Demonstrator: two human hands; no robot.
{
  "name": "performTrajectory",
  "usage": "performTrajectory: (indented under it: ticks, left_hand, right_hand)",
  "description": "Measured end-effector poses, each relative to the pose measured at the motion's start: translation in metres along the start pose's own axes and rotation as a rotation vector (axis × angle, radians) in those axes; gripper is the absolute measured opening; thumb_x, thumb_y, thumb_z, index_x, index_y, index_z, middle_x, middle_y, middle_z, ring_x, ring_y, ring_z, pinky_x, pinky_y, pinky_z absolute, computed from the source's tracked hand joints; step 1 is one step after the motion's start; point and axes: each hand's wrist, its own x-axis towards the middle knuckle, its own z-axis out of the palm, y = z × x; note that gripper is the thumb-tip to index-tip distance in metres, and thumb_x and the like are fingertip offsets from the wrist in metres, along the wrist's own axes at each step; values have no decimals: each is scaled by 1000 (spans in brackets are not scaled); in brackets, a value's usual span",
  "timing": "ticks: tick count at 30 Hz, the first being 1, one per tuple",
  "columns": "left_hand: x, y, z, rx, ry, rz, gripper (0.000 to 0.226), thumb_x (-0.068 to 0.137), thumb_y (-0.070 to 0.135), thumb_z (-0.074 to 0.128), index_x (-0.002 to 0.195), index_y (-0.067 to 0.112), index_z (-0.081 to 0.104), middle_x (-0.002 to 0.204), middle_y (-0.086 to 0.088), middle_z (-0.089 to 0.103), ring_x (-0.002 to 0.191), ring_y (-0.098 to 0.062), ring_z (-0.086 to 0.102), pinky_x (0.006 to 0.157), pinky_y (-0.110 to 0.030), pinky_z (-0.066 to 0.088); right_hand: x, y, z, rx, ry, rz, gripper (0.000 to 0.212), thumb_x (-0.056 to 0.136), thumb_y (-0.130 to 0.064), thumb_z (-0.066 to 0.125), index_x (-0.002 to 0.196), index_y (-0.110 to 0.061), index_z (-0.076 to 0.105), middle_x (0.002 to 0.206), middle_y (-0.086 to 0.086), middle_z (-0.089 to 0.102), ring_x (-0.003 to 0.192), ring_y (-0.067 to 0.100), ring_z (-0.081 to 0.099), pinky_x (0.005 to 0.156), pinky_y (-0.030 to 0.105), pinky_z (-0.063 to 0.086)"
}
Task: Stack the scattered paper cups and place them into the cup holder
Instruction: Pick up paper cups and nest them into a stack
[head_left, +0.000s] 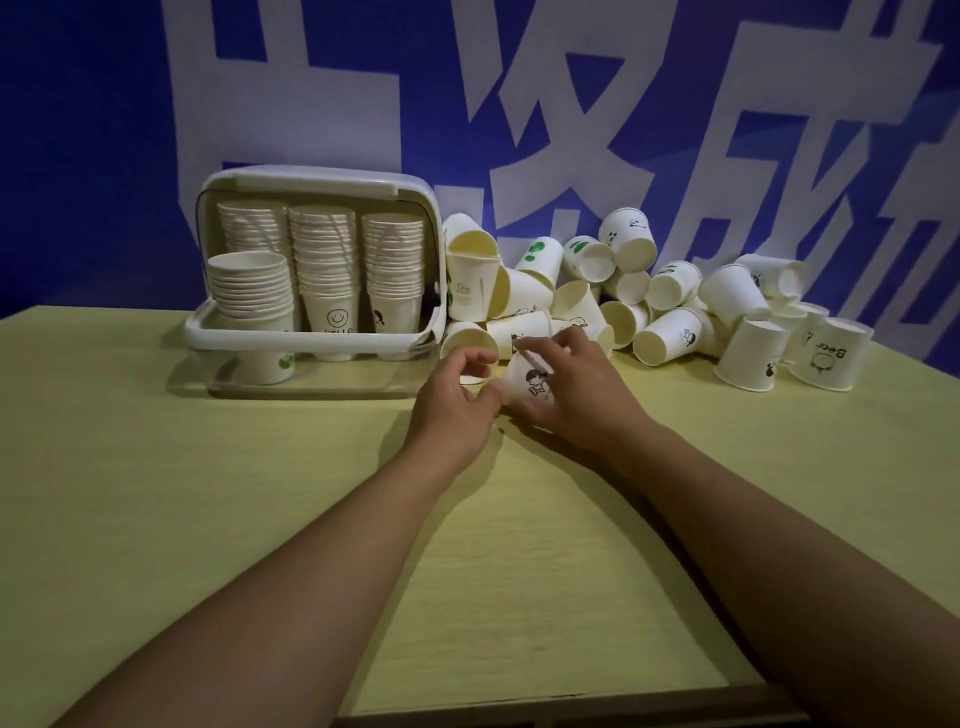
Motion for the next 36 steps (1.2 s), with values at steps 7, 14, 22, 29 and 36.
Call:
performTrajectory:
  ticks: [7,14,22,29,36]
  left_hand:
    - [-8,13,2,-176,-118,18,43,92,54,56,131,63,40,127,11,56,112,-14,62,90,-42,57]
    - [-4,10,0,-83,40,-4,69,82,58,68,138,60,29,132,1,55,103,-22,64,78,-49,61]
    - [-2,9,0,-90,2,-7,59,81,59,63,130,70,32,129,9,55,103,-20,64,81,-47,59]
    - [-5,11,-1,-84,-46,48,58,78,56,65,115,82,28,132,19,52,109,-3,57,87,-33,53]
    - [-6,10,-3,-93,-97,39,60,80,55,67,128,72,35,136,9,55,112,-13,61,84,-32,54]
  right_hand:
    - [-1,-17,-17,865,207,342,47,87,-44,71,126,-29,50,109,-1,57,98,19,65,75,36,60]
    - [2,-11,-16,827,235,246,27,102,-31,52,122,-21,66,94,-8,68,88,5,64,79,30,56]
    - [16,67,1,-14,52,425,81,82,-40,73,149,-42,27,161,1,17,148,30,13,116,52,25]
    - [16,68,5,-107,123,393,60,81,-28,72,133,-31,43,147,-1,41,144,29,24,111,55,27]
    - [16,59,-11,272,382,361,63,80,-31,75,133,-25,43,134,3,45,113,21,50,97,40,47]
